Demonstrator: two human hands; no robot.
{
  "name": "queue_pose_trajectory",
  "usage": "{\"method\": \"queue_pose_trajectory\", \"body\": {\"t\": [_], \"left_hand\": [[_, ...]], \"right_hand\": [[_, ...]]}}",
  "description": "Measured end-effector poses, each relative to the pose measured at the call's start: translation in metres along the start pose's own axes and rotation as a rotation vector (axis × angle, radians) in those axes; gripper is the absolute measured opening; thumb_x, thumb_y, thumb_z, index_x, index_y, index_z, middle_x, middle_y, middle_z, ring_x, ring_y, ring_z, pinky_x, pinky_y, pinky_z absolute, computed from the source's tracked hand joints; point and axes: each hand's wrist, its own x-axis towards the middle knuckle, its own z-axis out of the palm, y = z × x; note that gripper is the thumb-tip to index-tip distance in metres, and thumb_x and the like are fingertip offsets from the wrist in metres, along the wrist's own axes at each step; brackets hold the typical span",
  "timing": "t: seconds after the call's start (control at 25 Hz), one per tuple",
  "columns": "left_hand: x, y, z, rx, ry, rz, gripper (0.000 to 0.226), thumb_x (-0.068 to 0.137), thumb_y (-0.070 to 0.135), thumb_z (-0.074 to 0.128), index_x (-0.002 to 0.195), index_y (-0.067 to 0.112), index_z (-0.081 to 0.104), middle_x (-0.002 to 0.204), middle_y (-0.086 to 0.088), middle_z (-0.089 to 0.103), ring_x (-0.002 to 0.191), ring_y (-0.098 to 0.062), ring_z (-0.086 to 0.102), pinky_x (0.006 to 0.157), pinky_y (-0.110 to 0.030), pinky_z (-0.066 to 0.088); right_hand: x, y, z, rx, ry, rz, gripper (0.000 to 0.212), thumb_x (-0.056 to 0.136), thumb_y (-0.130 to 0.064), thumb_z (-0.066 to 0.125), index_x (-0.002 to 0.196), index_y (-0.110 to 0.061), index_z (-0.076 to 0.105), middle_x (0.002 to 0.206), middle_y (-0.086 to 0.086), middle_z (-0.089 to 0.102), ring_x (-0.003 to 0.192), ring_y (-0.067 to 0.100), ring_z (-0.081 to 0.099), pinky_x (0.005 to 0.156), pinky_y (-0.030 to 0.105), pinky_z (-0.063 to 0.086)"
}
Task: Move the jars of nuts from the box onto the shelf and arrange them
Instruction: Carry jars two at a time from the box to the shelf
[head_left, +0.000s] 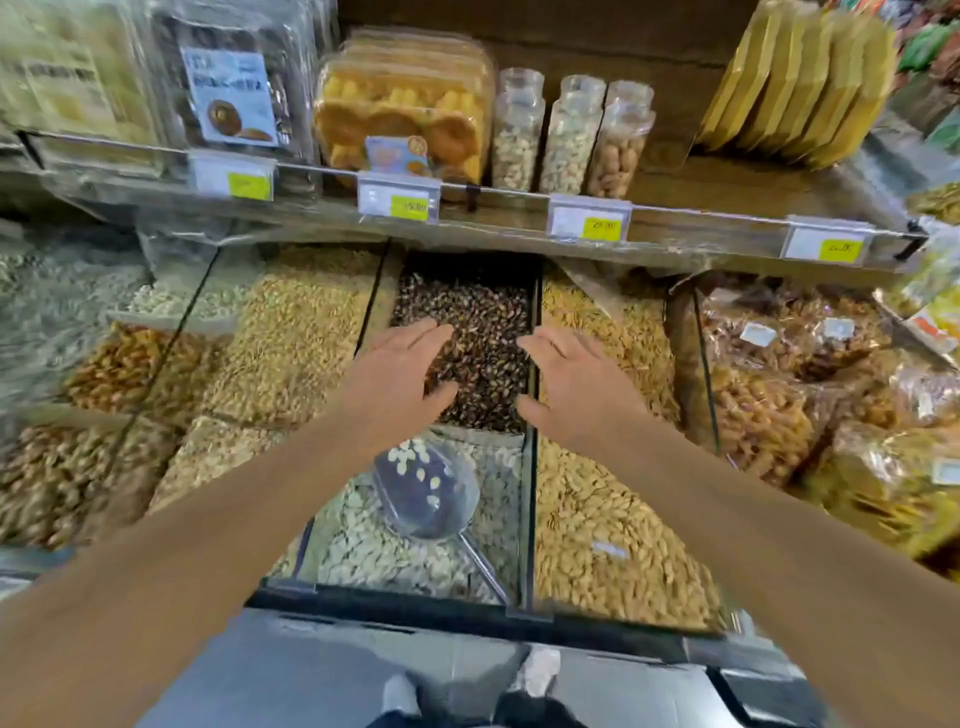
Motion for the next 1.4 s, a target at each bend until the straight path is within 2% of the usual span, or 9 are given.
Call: {"method": "queue_pose_trajectory", "body": {"t": [0.2, 0.32, 0.44, 0.56, 0.68, 0.8, 1.04, 1.24, 1.4], "left_hand": [[-0.105, -0.012, 0.027, -0.015, -0.060, -0.123, 0.062, 0.092, 0.045, 0.051, 0.147, 0.024, 0.034, 0.153, 0.002, 0.034, 0.139, -0.021, 0.035, 0.114, -0.040, 0.026], [-0.170, -0.004, 0.043, -0.010, -0.015, -0.205, 0.055, 0.089, 0.041, 0.050, 0.140, 0.019, 0.046, 0.143, -0.004, 0.049, 0.127, -0.027, 0.049, 0.104, -0.042, 0.038], [-0.231, 0.019, 0.061, -0.085, 0.012, -0.394, 0.057, 0.088, 0.043, 0.046, 0.138, 0.017, 0.049, 0.142, -0.008, 0.051, 0.126, -0.030, 0.050, 0.107, -0.043, 0.036], [-0.286, 0.064, 0.079, -0.103, 0.065, -0.592, 0.056, 0.083, 0.035, 0.059, 0.134, 0.011, 0.054, 0.138, -0.013, 0.054, 0.123, -0.034, 0.053, 0.106, -0.045, 0.038], [-0.343, 0.119, 0.094, -0.099, 0.087, -0.732, 0.056, 0.081, 0.030, 0.064, 0.131, 0.008, 0.057, 0.134, -0.016, 0.056, 0.115, -0.039, 0.056, 0.099, -0.048, 0.042], [-0.393, 0.165, 0.100, -0.106, 0.091, -0.871, 0.058, 0.082, 0.036, 0.056, 0.133, 0.009, 0.054, 0.136, -0.015, 0.055, 0.115, -0.039, 0.056, 0.099, -0.049, 0.043], [-0.500, 0.247, 0.116, -0.130, 0.137, -1.154, 0.062, 0.082, 0.044, 0.047, 0.130, 0.007, 0.057, 0.132, -0.019, 0.058, 0.113, -0.040, 0.058, 0.098, -0.047, 0.045], [-0.602, 0.311, 0.141, -0.195, 0.178, -1.398, 0.063, 0.081, 0.044, 0.048, 0.132, 0.008, 0.054, 0.135, -0.018, 0.055, 0.118, -0.038, 0.055, 0.100, -0.048, 0.045], [-0.697, 0.379, 0.164, -0.230, 0.241, -1.620, 0.060, 0.081, 0.032, 0.068, 0.134, 0.009, 0.053, 0.138, -0.015, 0.053, 0.122, -0.034, 0.052, 0.103, -0.042, 0.041]], "right_hand": [[-0.043, -0.045, 0.051, 0.000, -0.109, -0.123, 0.064, 0.093, -0.044, 0.050, 0.149, -0.024, 0.027, 0.155, -0.001, 0.023, 0.145, 0.022, 0.016, 0.115, 0.041, 0.027], [-0.064, -0.066, 0.077, -0.006, -0.192, -0.286, 0.064, 0.091, -0.041, 0.052, 0.148, -0.023, 0.029, 0.155, 0.000, 0.024, 0.144, 0.023, 0.018, 0.116, 0.041, 0.025], [-0.088, -0.082, 0.103, -0.036, -0.260, -0.491, 0.064, 0.093, -0.044, 0.050, 0.149, -0.021, 0.027, 0.157, 0.001, 0.021, 0.144, 0.023, 0.015, 0.116, 0.040, 0.024], [-0.121, -0.085, 0.123, -0.016, -0.312, -0.632, 0.064, 0.093, -0.045, 0.050, 0.148, -0.021, 0.028, 0.156, 0.000, 0.020, 0.144, 0.023, 0.013, 0.115, 0.041, 0.025], [-0.166, -0.078, 0.141, -0.061, -0.342, -0.811, 0.062, 0.088, -0.045, 0.055, 0.141, -0.017, 0.039, 0.145, 0.003, 0.036, 0.137, 0.025, 0.028, 0.111, 0.041, 0.030], [-0.203, -0.078, 0.154, -0.101, -0.351, -0.946, 0.060, 0.083, -0.047, 0.056, 0.134, -0.016, 0.046, 0.136, 0.005, 0.045, 0.129, 0.029, 0.039, 0.106, 0.043, 0.036], [-0.290, -0.112, 0.173, -0.114, -0.397, -1.149, 0.065, 0.090, -0.048, 0.055, 0.145, -0.019, 0.036, 0.151, 0.003, 0.034, 0.138, 0.024, 0.029, 0.112, 0.038, 0.027], [-0.384, -0.153, 0.200, -0.152, -0.491, -1.334, 0.064, 0.089, -0.041, 0.056, 0.143, -0.013, 0.039, 0.146, 0.008, 0.039, 0.134, 0.027, 0.032, 0.110, 0.036, 0.026], [-0.492, -0.182, 0.232, -0.214, -0.578, -1.465, 0.063, 0.088, -0.038, 0.057, 0.142, -0.013, 0.040, 0.147, 0.006, 0.037, 0.136, 0.027, 0.028, 0.110, 0.038, 0.028]]}}
